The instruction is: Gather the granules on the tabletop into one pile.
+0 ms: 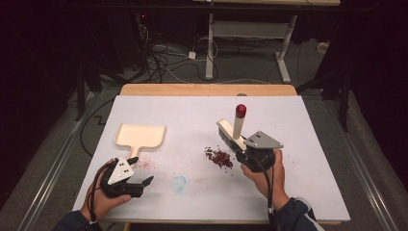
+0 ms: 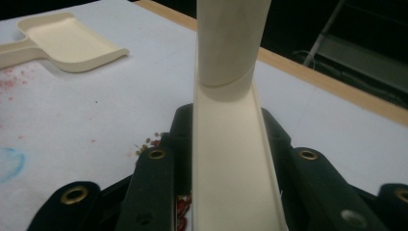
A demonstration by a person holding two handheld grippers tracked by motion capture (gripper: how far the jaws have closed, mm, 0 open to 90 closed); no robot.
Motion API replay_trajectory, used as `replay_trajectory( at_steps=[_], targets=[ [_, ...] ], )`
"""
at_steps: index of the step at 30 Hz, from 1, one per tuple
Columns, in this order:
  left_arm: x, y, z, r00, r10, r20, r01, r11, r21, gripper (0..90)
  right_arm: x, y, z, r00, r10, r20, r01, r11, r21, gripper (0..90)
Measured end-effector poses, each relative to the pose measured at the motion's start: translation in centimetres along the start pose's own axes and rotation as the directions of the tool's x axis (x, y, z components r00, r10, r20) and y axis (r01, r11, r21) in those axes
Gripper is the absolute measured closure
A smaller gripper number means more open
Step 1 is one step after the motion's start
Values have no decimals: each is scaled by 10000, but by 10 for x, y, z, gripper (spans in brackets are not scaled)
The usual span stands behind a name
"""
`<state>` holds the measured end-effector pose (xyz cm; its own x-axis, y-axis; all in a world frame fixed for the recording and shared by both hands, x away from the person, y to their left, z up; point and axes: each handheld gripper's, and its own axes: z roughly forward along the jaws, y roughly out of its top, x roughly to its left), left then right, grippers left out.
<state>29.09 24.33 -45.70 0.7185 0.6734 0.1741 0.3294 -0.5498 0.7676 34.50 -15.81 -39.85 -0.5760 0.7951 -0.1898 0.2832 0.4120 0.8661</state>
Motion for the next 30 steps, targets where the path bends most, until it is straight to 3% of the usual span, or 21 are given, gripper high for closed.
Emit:
replay_trajectory(
  at_steps=[3, 10, 12, 14, 17, 19, 20, 22, 24, 26, 30],
  targets=[
    [0, 0, 1, 10000, 8, 3, -8, 10000, 55, 187, -13, 1, 13, 9967, -707, -396, 703, 9975, -108, 675],
    [1, 0, 7, 10000, -55, 21, 54, 9997, 258, 189, -37, 3, 66, 9821, -1285, -1377, 1294, 9916, -27, 675],
    [2, 0, 8, 10000, -54, 0, 54, 9995, 311, 189, -37, 3, 81, 9695, -1643, -1819, 1673, 9859, 9, 674],
    [2, 0, 8, 10000, -62, -11, 62, 9995, 323, 190, -31, 5, 93, 9601, -2194, -1735, 2255, 9741, 159, 674],
    [3, -1, 8, 10000, -91, -36, 92, 9994, 342, 190, -19, 8, 105, 9361, -2698, -2256, 2756, 9613, -61, 674],
    [3, -1, 8, 10000, -49, -21, 50, 9993, 367, 192, -10, 8, 110, 9086, -3387, -2443, 3419, 9392, -305, 674],
    [2, -1, 8, 10000, -25, -17, 25, 9993, 369, 194, -6, 7, 112, 8983, -3547, -2592, 3584, 9329, -345, 675],
    [2, -2, 8, 10000, -12, 15, 11, 9994, 360, 198, -2, 5, 114, 8832, -3602, -3005, 3634, 9304, -471, 674],
    [2, -2, 7, 10000, -14, 2, 14, 9994, 333, 198, 1, 3, 112, 8650, -3903, -3154, 3941, 9175, -548, 674],
    [2, -3, 6, 10000, -48, 21, 47, 9995, 315, 198, 2, -1, 107, 8396, -4164, -3488, 4192, 9051, -715, 673],
    [2, -3, 6, 10000, -50, -18, 51, 9994, 345, 198, -1, -11, 93, 8074, -4456, -3867, 4409, 8912, -1064, 671]
  ],
)
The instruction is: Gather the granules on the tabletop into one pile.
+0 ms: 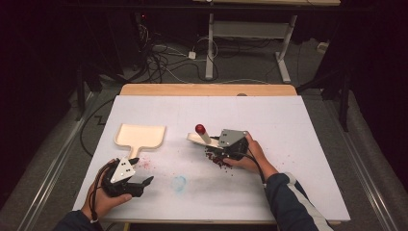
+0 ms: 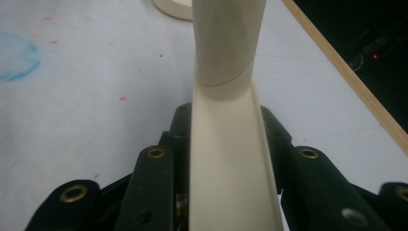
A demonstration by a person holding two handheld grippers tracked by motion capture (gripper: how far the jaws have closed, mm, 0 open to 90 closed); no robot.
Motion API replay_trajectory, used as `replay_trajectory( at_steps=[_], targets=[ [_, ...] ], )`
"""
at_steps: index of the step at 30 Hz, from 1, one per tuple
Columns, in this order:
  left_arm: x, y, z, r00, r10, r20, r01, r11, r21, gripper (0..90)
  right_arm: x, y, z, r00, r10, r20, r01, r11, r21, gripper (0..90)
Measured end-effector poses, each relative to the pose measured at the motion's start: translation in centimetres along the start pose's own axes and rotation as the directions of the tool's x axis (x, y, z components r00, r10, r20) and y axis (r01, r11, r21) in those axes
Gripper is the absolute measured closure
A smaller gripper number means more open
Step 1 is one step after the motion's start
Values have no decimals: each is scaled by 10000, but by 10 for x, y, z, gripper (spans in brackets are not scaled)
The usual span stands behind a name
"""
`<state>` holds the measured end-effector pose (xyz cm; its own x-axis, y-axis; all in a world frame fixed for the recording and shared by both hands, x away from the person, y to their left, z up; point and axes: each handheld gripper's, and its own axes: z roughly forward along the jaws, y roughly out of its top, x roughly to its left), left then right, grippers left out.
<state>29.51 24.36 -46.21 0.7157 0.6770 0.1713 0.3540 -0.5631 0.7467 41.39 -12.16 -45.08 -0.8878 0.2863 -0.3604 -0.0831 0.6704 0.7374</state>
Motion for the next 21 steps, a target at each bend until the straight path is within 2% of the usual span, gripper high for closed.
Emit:
replay_trajectory(
  at_steps=[4, 8, 11, 14, 15, 18, 21],
  targets=[
    [-1, 0, 0, 10000, 32, 0, -32, 10000, 16, 198, 1, -12, -19, 9988, -128, -470, 111, 9993, -352, 672],
    [-1, 1, 0, 10000, 12, 5, -12, 10000, 11, 198, -3, -22, -35, 9981, -3, -624, -31, 9985, -541, 674],
    [-1, 1, 0, 10000, 21, -14, -21, 10000, -27, 198, -7, -24, -41, 9993, 182, -316, -203, 9975, -672, 675],
    [-1, 2, 0, 10000, 43, -7, -43, 10000, -43, 198, -11, -24, -45, 9976, 695, 12, -691, 9933, -926, 675],
    [0, 2, -1, 10000, 44, -19, -44, 10000, -51, 198, -11, -22, -46, 9959, 867, 249, -840, 9920, -941, 675],
    [0, 2, -1, 10000, -9, -36, 8, 10000, -94, 198, -11, -12, -53, 9874, 1437, 661, -1367, 9855, -1000, 675],
    [1, 2, -3, 10000, -9, -59, 8, 9999, -136, 198, -6, 7, -60, 9603, 2656, 849, -2547, 9595, -1204, 674]
  ],
)
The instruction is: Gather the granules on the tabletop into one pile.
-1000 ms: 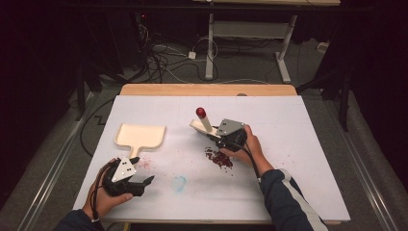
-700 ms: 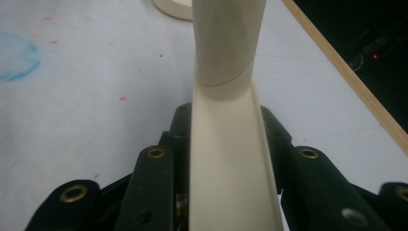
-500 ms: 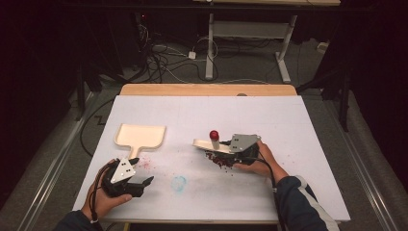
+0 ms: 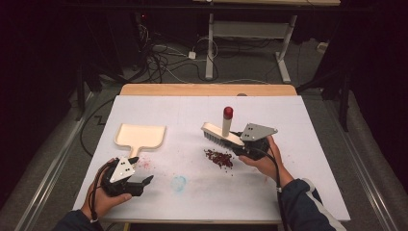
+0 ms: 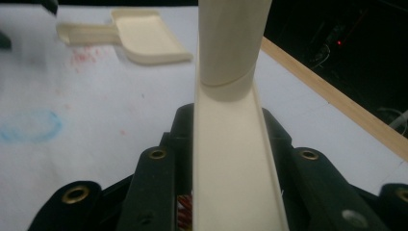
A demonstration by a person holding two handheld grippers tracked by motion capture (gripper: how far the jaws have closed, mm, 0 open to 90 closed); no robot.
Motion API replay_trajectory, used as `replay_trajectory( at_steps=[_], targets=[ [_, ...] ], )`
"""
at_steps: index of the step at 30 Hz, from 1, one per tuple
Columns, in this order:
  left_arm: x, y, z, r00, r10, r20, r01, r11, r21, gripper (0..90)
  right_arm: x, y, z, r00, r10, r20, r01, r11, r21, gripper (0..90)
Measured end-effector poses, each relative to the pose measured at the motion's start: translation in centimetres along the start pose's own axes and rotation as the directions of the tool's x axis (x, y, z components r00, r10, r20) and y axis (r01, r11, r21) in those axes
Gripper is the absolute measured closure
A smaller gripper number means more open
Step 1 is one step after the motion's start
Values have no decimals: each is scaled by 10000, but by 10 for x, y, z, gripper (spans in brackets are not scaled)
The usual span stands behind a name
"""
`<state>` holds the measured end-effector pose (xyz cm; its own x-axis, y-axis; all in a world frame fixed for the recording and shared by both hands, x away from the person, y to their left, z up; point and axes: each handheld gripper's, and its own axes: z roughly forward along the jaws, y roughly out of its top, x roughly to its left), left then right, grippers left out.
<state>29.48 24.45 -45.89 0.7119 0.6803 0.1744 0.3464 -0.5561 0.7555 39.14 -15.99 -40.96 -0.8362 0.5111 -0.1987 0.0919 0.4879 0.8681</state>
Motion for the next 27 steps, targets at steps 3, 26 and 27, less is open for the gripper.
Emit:
replay_trajectory(
  at_steps=[3, 26, 27],
  targets=[
    [0, 0, -1, 10000, -21, -46, 21, 10000, -10, 198, 18, 14, -2, 9903, 1376, -170, -1380, 9901, -265, 674],
    [-2, -1, -1, 10000, 23, 37, -23, 10000, 80, 198, 54, -16, 23, 8342, 4989, 2352, -5231, 8508, 507, 675],
    [-3, -1, -1, 10000, 23, 37, -23, 10000, 76, 198, 54, -18, 20, 8319, 4990, 2428, -5244, 8500, 501, 675]
  ],
)
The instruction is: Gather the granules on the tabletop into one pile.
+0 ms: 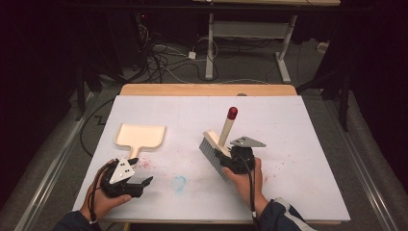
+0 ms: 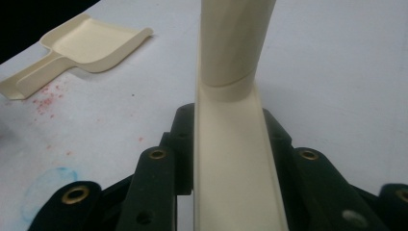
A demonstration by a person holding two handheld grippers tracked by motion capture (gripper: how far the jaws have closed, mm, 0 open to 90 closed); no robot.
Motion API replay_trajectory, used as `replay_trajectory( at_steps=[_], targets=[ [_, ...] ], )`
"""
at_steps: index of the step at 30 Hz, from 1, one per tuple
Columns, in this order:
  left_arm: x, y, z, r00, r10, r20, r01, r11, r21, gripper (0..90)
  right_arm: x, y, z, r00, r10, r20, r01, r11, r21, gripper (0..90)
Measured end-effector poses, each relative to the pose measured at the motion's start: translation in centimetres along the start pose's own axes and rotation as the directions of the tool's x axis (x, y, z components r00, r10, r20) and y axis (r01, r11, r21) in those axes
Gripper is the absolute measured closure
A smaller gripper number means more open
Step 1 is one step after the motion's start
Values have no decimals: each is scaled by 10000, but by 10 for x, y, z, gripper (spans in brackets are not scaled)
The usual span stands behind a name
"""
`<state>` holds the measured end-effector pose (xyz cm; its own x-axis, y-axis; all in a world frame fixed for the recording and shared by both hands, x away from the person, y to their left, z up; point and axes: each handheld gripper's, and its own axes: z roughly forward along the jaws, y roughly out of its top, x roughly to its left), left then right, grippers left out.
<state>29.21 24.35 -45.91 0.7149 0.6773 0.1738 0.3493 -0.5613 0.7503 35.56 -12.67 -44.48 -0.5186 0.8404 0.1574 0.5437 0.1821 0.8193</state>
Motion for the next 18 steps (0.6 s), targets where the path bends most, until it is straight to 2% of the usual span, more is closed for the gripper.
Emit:
replay_trajectory(
  at_steps=[3, 6, 8, 9, 10, 11, 12, 14, 15, 16, 17, 18],
  targets=[
    [-1, 1, 1, 10000, 72, 33, -72, 10000, 11, 198, -5, 0, -8, 9991, 265, -320, -268, 9996, -109, 675],
    [-1, 1, 2, 9999, 115, 60, -115, 9999, 36, 198, -5, 9, -19, 9971, -18, -755, -18, 9988, -481, 675],
    [-1, 1, 2, 9999, 130, 90, -130, 9999, 27, 198, -5, 15, -29, 9916, -688, -1097, 603, 9951, -787, 674],
    [-1, 1, 2, 9999, 136, 95, -136, 9999, 41, 198, -6, 18, -34, 9829, -1190, -1404, 1065, 9899, -934, 674],
    [0, 1, 2, 9999, 138, 98, -139, 9999, 63, 198, -7, 20, -39, 9761, -1628, -1441, 1497, 9839, -977, 675],
    [0, 1, 2, 9999, 138, 102, -139, 9999, 68, 198, -8, 21, -44, 9648, -2048, -1649, 1907, 9768, -970, 674],
    [0, 1, 2, 9999, 129, 94, -130, 9999, 62, 198, -10, 22, -48, 9472, -2506, -2001, 2350, 9670, -984, 674],
    [0, 1, 1, 9997, 233, 17, -233, 9997, 13, 198, -15, 21, -56, 9205, -3138, -2327, 2982, 9492, -1003, 674],
    [-1, 1, 1, 9999, 152, 40, -152, 9999, 58, 198, -18, 19, -60, 8995, -3513, -2597, 3336, 9362, -1109, 673],
    [-1, 1, 0, 9999, 143, 38, -144, 9999, 55, 198, -19, 17, -63, 8834, -3824, -2709, 3667, 9240, -1088, 674],
    [-1, 1, 0, 9999, 130, 24, -130, 9999, 51, 198, -21, 15, -66, 8557, -4121, -3128, 3950, 9109, -1195, 673],
    [-1, 1, 0, 9999, 127, 19, -127, 9999, 44, 198, -23, 11, -69, 8186, -4474, -3601, 4297, 8931, -1328, 673]
  ],
)
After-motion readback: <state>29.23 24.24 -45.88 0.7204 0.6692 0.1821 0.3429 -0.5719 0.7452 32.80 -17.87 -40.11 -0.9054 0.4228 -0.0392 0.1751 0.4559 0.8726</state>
